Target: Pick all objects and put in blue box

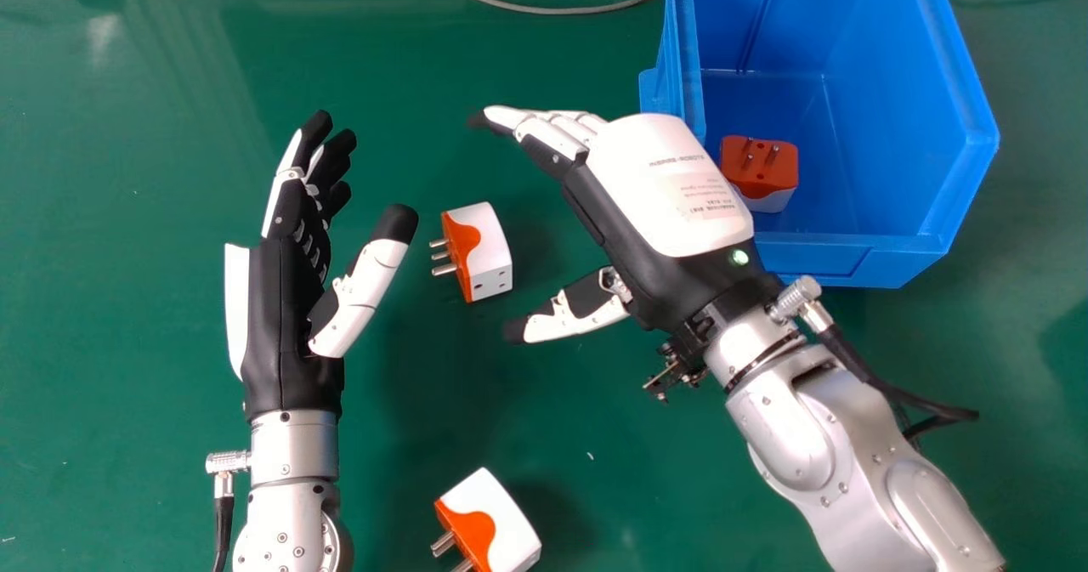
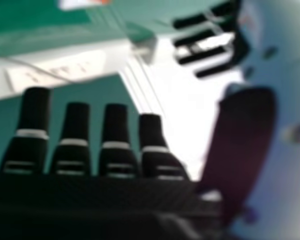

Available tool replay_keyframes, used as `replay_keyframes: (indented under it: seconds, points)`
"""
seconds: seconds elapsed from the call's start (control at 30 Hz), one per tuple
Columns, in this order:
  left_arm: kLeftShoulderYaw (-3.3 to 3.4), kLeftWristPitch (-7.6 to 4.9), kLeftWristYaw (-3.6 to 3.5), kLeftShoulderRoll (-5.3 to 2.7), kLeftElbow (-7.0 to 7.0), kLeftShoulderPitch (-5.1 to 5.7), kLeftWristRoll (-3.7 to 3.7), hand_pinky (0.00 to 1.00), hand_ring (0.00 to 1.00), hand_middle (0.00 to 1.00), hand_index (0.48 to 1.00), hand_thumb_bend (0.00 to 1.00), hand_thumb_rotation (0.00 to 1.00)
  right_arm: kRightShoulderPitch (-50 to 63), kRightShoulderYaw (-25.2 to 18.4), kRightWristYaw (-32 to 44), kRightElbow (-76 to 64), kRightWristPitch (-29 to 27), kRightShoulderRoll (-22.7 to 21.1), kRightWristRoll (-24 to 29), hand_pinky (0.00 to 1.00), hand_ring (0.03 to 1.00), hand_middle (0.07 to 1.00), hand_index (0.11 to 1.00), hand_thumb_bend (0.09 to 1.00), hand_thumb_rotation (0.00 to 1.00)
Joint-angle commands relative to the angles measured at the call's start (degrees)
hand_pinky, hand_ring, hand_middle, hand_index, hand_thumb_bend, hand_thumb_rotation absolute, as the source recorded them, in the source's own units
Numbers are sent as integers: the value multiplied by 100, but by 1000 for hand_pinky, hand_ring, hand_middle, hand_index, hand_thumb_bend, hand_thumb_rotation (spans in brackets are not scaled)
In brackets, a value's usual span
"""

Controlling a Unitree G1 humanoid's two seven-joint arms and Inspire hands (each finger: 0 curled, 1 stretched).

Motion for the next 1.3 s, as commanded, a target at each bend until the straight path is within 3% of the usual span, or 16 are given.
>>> replay_keyframes:
  seconds: [0.0, 0.13, 0.27, 0.37, 0.53, 0.67, 0.8, 0.93, 1.07, 1.13, 1.27]
  points:
    - [6, -151, 8, 18, -27, 8, 0, 906, 899, 875, 893, 860, 592, -327, 36, 224, -169, 207, -10, -120, 684, 849, 858, 856, 790, 98]
    - [-6, -142, 38, 18, -55, 34, 45, 904, 897, 873, 892, 856, 591, -680, 134, 477, 28, 460, -6, -276, 699, 862, 874, 860, 810, 66]
    - [-4, -169, -32, 2, -41, 33, -17, 908, 900, 877, 895, 853, 593, -1071, 258, 570, 317, 539, -19, -334, 706, 872, 885, 862, 825, 39]
    - [-6, -163, 27, 24, -47, 33, 55, 908, 899, 879, 895, 851, 592, -1367, 358, 581, 588, 542, 13, -380, 701, 874, 888, 863, 832, 25]
    - [2, -122, 20, 31, -45, 3, 35, 904, 898, 878, 892, 850, 595, -1807, 489, 499, 1083, 544, 116, -390, 697, 874, 890, 862, 849, 18]
    - [15, -104, -57, 10, -32, -35, -56, 897, 898, 876, 892, 853, 589, -2133, 622, 517, 1503, 555, 202, -412, 695, 870, 893, 861, 864, 7]
    - [17, -92, -28, 3, -23, -56, -37, 895, 899, 876, 893, 855, 583, -2438, 769, 563, 2001, 546, 286, -392, 697, 870, 894, 859, 881, 3]
    - [15, -97, -64, 13, -11, -79, -52, 897, 899, 875, 892, 861, 584, -2655, 918, 603, 2369, 591, 368, -419, 699, 872, 897, 859, 912, 1]
    - [13, -115, 47, 35, 29, -113, 51, 896, 897, 874, 889, 864, 587, -2867, 1039, 769, 2694, 701, 474, -395, 709, 882, 907, 866, 938, 5]
    - [6, -112, 61, 34, 6, -111, 62, 893, 896, 872, 887, 868, 592, -2992, 1101, 823, 2904, 704, 525, -371, 718, 892, 914, 873, 943, 6]
    - [13, -130, 33, 18, 6, -128, 8, 889, 895, 869, 886, 869, 596, -3265, 1194, 960, 3400, 681, 656, -293, 731, 908, 925, 885, 948, 9]
